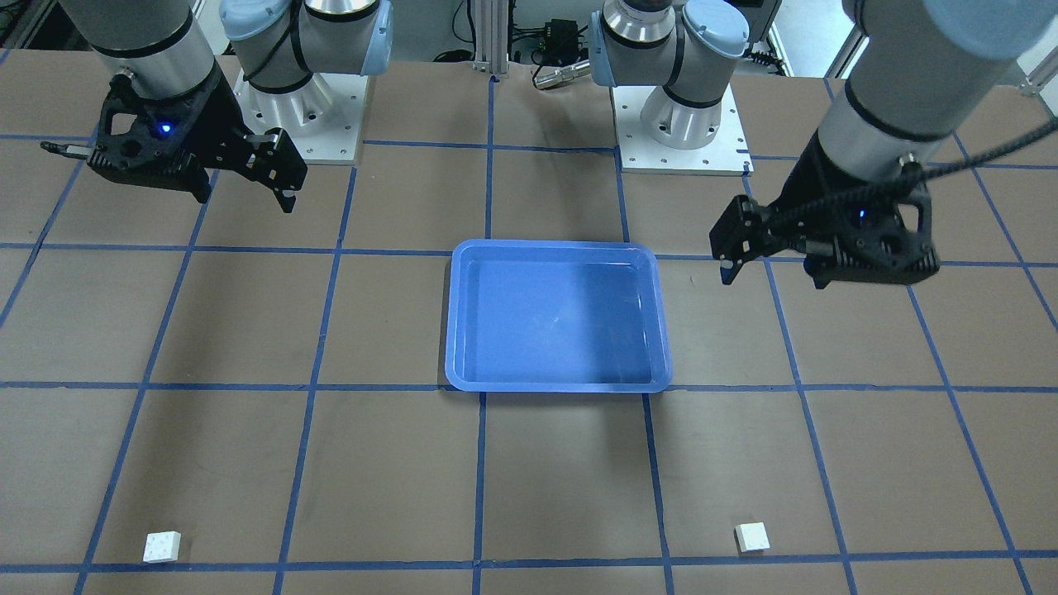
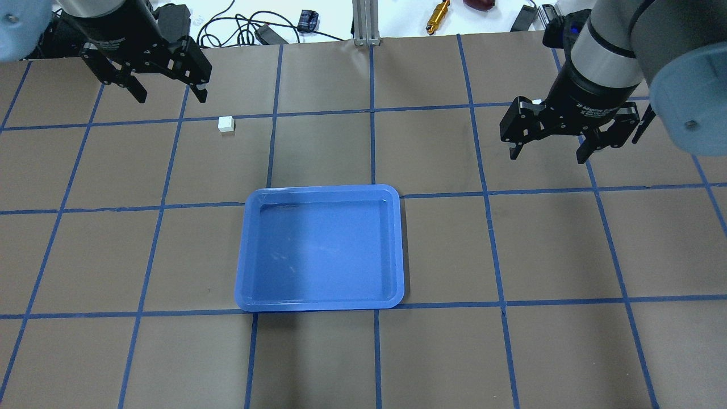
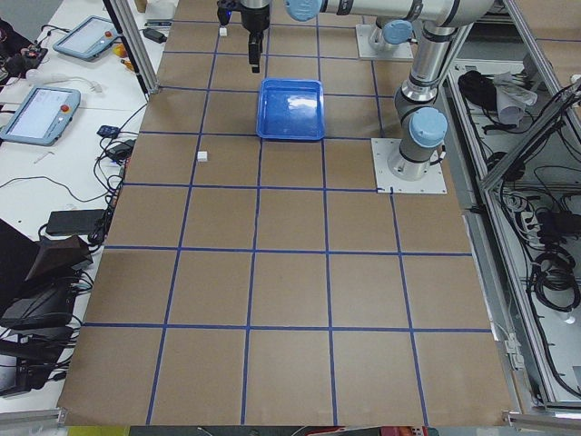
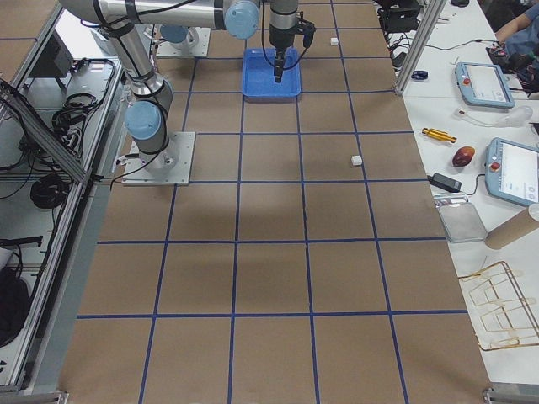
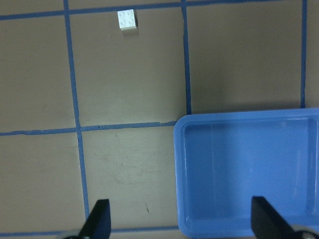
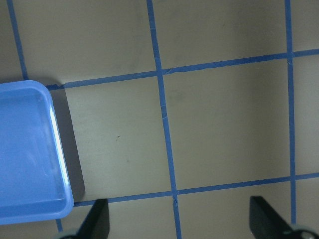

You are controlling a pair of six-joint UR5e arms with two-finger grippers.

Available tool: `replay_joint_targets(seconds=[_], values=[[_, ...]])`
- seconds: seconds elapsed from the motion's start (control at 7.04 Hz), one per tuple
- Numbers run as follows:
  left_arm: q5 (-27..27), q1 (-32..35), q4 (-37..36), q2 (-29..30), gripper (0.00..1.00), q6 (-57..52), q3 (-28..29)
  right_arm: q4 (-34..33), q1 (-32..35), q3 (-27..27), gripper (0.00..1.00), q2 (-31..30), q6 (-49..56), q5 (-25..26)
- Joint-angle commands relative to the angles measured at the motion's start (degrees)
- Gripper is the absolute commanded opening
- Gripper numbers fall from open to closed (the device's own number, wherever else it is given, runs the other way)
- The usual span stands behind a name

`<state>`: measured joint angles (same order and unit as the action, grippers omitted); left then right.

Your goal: Assemble white blocks and place on blue tray

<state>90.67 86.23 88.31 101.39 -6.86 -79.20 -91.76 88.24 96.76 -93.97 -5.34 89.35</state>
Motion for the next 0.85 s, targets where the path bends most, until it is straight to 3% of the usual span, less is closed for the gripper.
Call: replay_joint_targets(seconds=[0.0, 0.28, 0.43, 0.71], values=[[0.0, -0.7, -11.4, 11.1, 1.0, -1.4, 0.4, -0.2, 0.0, 0.0, 1.0, 0.0, -0.5, -0.1], [-2.0, -4.5, -13.3, 19.8, 1.0, -3.6, 4.8, -0.7, -1.0, -0.6, 1.0, 1.2, 2.8, -2.2], [-2.1, -4.9, -13.9, 23.9, 1.0, -2.7, 7.0, -1.5, -2.4, -0.8, 1.0, 2.1, 7.1, -6.9], [-2.0, -5.4, -20.6, 30.2, 1.0, -2.5, 7.9, -4.3, -8.4, -1.8, 1.0, 4.4, 30.6, -10.4]])
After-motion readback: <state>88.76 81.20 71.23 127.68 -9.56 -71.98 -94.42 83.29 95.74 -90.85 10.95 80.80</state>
